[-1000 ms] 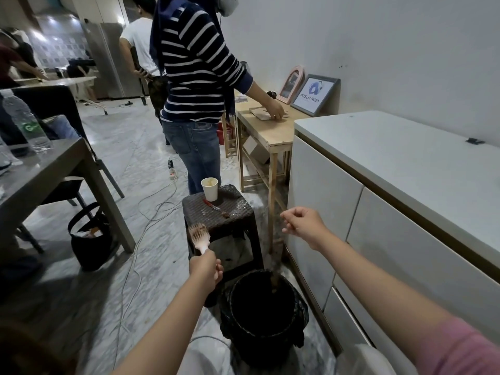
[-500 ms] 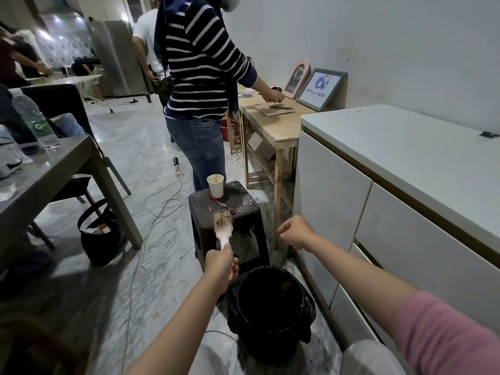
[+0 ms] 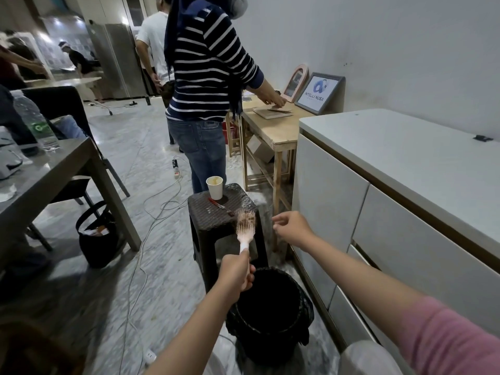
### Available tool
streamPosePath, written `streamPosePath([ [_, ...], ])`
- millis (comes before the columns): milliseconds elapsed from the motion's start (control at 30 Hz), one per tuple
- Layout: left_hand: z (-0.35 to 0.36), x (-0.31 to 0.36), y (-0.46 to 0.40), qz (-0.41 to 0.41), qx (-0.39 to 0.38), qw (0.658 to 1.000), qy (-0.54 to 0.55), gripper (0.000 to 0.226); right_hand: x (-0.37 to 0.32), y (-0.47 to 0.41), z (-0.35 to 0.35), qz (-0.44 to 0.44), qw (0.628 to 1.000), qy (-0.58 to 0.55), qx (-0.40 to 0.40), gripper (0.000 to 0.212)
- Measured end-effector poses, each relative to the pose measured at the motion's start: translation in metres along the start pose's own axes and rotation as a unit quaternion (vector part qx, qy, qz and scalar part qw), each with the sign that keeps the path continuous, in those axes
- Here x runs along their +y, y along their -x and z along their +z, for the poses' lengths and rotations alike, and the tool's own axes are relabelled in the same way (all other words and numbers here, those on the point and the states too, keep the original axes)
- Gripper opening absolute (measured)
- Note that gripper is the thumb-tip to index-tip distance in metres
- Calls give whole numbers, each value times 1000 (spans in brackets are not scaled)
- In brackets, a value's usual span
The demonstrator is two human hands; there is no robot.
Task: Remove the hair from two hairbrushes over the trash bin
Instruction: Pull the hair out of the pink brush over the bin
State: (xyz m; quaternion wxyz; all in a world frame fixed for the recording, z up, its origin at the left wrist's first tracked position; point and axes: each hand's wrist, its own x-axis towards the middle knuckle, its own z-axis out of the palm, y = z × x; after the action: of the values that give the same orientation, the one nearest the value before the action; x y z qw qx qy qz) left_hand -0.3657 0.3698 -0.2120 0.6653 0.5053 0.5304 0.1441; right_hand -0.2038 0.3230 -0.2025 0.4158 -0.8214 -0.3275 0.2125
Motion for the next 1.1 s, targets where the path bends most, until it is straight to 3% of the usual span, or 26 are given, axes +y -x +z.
streamPosePath([
  [233,9,-12,13,75,-26,996,-39,32,-26,9,11,-65,997,-24,14,46],
  [467,6,-13,23,106,-24,993,-36,30,-32,11,14,-49,992,-59,98,13],
  [633,0,-9,25,77,-32,996,-8,31,-34,18,11,-49,992,-56,99,1],
  [767,-1,-7,26,54,-14,998,18,33,-35,23,8,-49,995,-15,81,28],
  [933,-5,-1,21,35,48,996,68,32,-39,29,7,-58,997,19,53,24],
  [1000,-13,1,15,26,68,991,112,30,-40,31,2,-56,997,12,59,31],
  [1100,-30,0,5,19,90,986,142,26,-35,29,-8,-42,996,1,84,25],
])
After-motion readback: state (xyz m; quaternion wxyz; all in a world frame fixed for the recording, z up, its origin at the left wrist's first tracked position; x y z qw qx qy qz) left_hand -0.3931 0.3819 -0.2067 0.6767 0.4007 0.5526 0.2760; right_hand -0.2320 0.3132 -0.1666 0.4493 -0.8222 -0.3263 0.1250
